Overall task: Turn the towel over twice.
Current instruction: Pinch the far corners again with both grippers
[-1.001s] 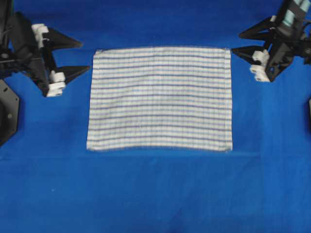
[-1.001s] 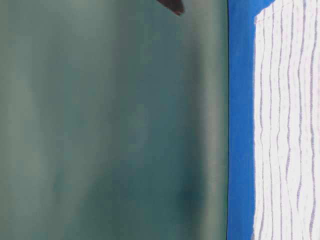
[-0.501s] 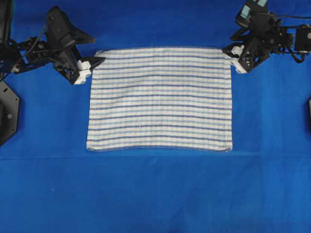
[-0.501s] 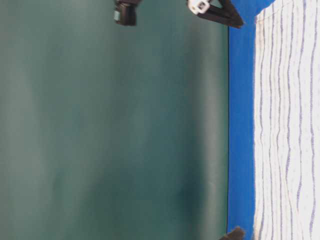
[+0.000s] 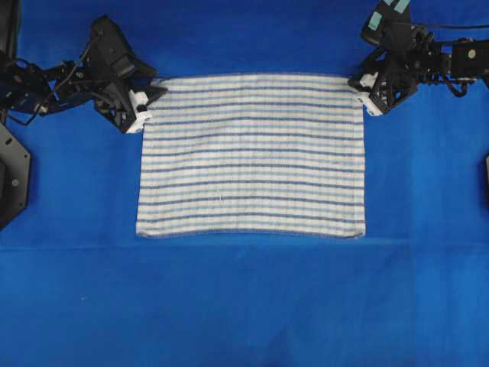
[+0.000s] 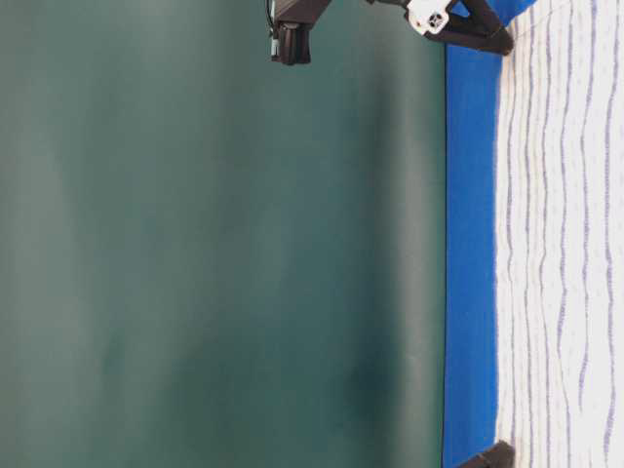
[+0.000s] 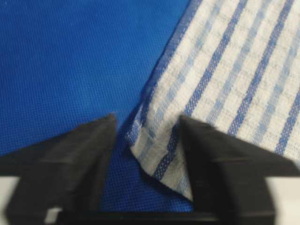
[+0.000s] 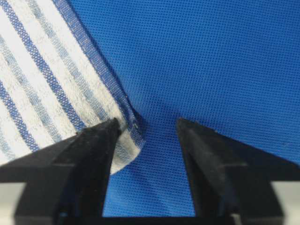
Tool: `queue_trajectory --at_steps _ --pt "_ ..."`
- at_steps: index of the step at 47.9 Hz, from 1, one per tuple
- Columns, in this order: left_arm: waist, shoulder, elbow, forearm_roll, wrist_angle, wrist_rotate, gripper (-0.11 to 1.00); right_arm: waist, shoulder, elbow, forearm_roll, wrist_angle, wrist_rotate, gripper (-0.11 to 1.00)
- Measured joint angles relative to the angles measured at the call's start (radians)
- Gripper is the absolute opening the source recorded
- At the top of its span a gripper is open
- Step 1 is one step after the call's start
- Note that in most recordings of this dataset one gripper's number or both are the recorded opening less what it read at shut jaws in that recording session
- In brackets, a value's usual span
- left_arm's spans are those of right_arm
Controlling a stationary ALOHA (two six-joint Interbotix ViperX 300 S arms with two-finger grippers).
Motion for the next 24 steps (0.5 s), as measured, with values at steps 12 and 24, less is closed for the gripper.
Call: queue_trajectory --at_steps 12,24 --pt "0.000 0.000 -0.008 0.000 0.049 0.000 0.05 0.002 0.000 0.000 -0.003 -0.020 -0.005 0.04" --pt "0.000 -0.002 -0.009 0.000 0.055 0.000 0.05 0.002 0.000 0.000 -0.003 -0.043 -0.005 0.04"
